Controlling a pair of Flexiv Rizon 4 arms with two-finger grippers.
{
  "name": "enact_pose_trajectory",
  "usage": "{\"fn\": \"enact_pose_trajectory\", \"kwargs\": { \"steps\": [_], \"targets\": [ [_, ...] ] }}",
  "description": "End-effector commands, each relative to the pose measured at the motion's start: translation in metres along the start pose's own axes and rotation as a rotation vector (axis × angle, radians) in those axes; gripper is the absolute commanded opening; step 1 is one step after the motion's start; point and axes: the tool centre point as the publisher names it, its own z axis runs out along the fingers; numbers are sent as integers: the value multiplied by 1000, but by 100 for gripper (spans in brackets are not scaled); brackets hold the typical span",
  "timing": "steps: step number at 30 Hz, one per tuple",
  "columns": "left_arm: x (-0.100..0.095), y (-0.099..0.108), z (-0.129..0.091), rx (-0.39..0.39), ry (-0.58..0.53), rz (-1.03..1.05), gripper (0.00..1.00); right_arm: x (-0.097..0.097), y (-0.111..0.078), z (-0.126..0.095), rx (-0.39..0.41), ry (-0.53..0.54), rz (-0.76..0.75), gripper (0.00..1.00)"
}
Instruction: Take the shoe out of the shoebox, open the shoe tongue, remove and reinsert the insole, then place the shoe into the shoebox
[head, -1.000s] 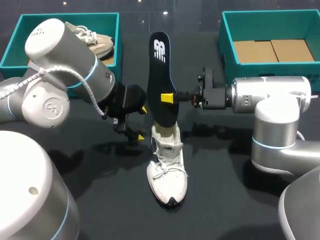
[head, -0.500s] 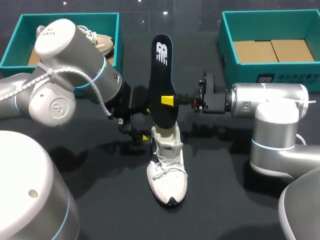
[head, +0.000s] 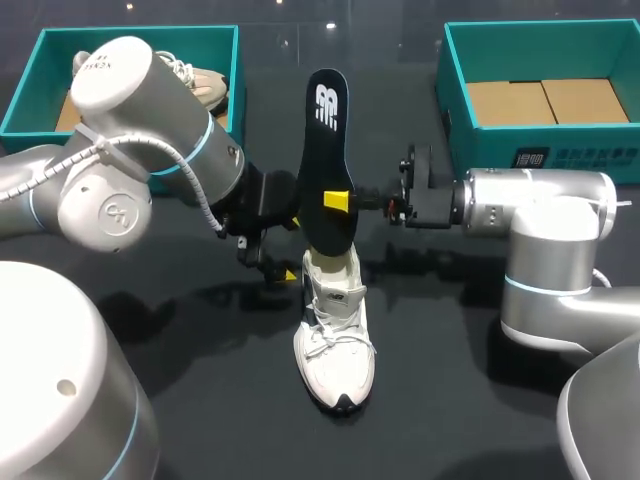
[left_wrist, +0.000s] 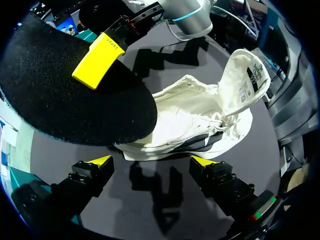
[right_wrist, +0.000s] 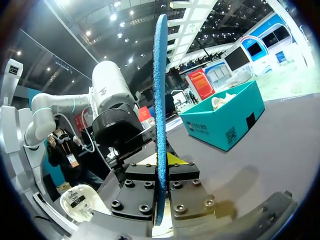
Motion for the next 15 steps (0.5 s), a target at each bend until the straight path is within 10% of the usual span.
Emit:
{"fn": "enact_pose_trajectory", "kwargs": {
  "steps": [1, 15],
  "targets": [
    [0, 0, 1, -2, 1, 0, 100, -2, -4, 1, -30, -8, -7, 0],
    [0, 0, 1, -2, 1, 0, 100, -3, -4, -4, -115, 74, -51, 0]
  ]
}}
